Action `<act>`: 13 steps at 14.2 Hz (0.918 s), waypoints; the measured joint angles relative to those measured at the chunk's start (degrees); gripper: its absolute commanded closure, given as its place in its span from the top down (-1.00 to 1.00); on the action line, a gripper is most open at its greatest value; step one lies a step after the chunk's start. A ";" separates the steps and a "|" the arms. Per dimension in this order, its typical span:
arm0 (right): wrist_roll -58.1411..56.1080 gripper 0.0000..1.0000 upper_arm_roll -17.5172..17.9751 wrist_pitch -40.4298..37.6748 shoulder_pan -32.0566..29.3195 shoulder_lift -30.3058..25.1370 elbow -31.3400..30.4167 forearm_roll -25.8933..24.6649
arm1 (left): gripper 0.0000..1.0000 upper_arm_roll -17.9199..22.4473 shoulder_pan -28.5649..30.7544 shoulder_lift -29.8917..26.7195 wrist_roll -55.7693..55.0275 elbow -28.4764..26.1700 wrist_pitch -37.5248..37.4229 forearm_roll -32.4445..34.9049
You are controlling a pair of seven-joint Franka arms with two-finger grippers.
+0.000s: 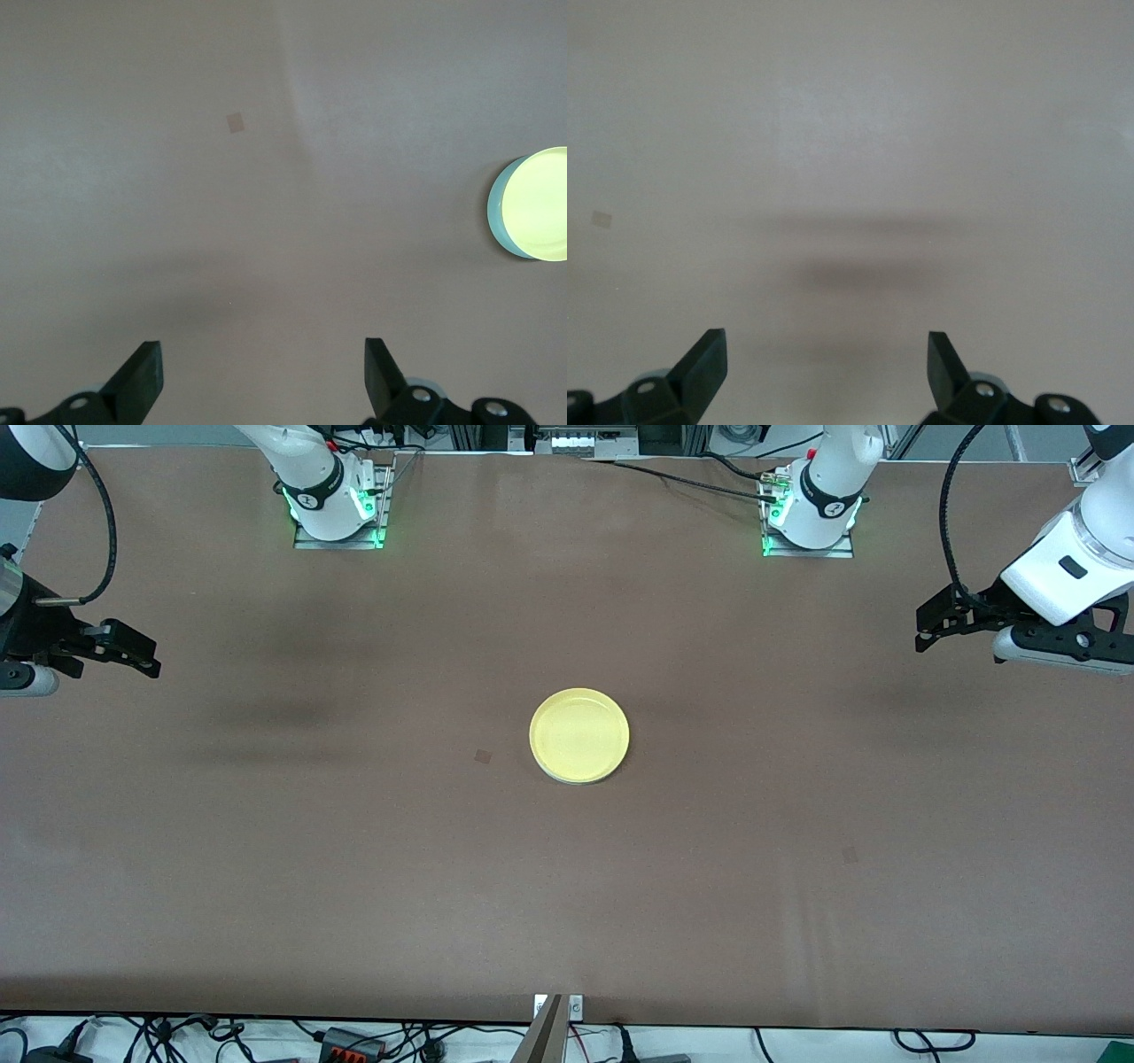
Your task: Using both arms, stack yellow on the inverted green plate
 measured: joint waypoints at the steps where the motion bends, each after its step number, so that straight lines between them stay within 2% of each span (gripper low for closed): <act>1: 0.00 1.00 0.00 0.05 0.00 0.13 0.00 -0.10 | 1.00 -0.02 0.00 0.00 0.00 0.00 -0.02 0.00; 13: -0.09 1.00 0.00 0.48 -0.31 0.61 0.00 -0.30 | 1.00 -0.02 0.02 0.01 0.00 0.01 -0.88 0.00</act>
